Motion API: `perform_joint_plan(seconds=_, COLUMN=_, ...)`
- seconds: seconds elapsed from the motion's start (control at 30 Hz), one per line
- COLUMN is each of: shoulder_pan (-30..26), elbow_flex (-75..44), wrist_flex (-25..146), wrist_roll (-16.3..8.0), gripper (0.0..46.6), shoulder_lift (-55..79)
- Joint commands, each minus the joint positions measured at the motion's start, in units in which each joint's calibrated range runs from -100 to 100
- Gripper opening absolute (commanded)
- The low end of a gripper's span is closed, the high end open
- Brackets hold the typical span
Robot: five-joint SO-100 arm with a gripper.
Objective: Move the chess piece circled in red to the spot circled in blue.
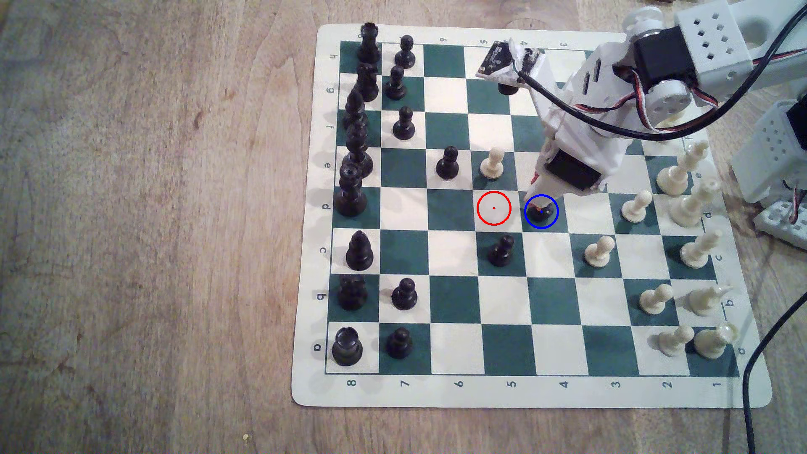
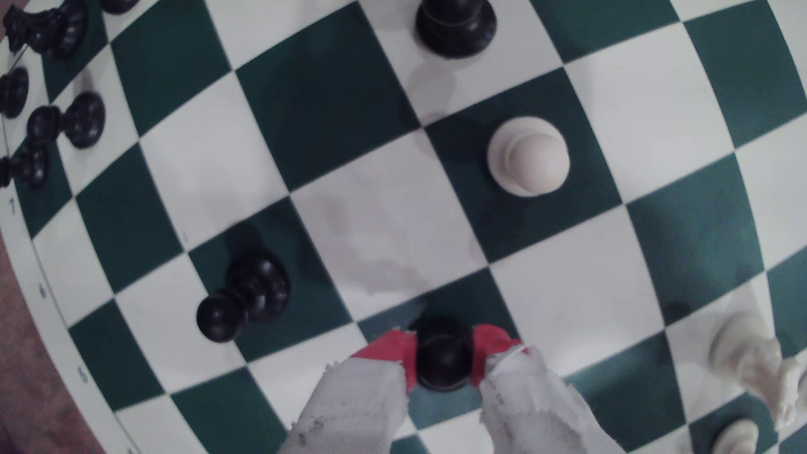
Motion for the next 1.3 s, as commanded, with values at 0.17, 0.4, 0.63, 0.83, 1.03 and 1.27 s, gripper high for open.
perform_joint_plan(seconds=0.17, shoulder_pan=-1.0, elbow_flex=0.9, wrist_flex=4.2, wrist_roll=0.6, gripper=0.3, shoulder_lift=-4.1)
perform_joint_plan(seconds=0.4, shoulder_pan=-1.2, elbow_flex=0.9, wrist_flex=4.8, wrist_roll=0.7, gripper=4.0, shoulder_lift=-4.3)
perform_joint_plan(seconds=0.63, shoulder_pan=-1.1, elbow_flex=1.0, wrist_flex=5.0, wrist_roll=0.6, gripper=15.4, shoulder_lift=-4.6)
perform_joint_plan(seconds=0.83, shoulder_pan=-1.1, elbow_flex=1.1, wrist_flex=7.0, wrist_roll=0.7, gripper=16.5, shoulder_lift=-7.5)
perform_joint_plan(seconds=1.03, shoulder_pan=-2.8, elbow_flex=1.1, wrist_flex=13.4, wrist_roll=0.7, gripper=16.8, shoulder_lift=-14.0)
perform_joint_plan(seconds=1.27, shoulder_pan=-8.2, elbow_flex=7.3, wrist_flex=20.6, wrist_roll=0.4, gripper=17.4, shoulder_lift=-27.5)
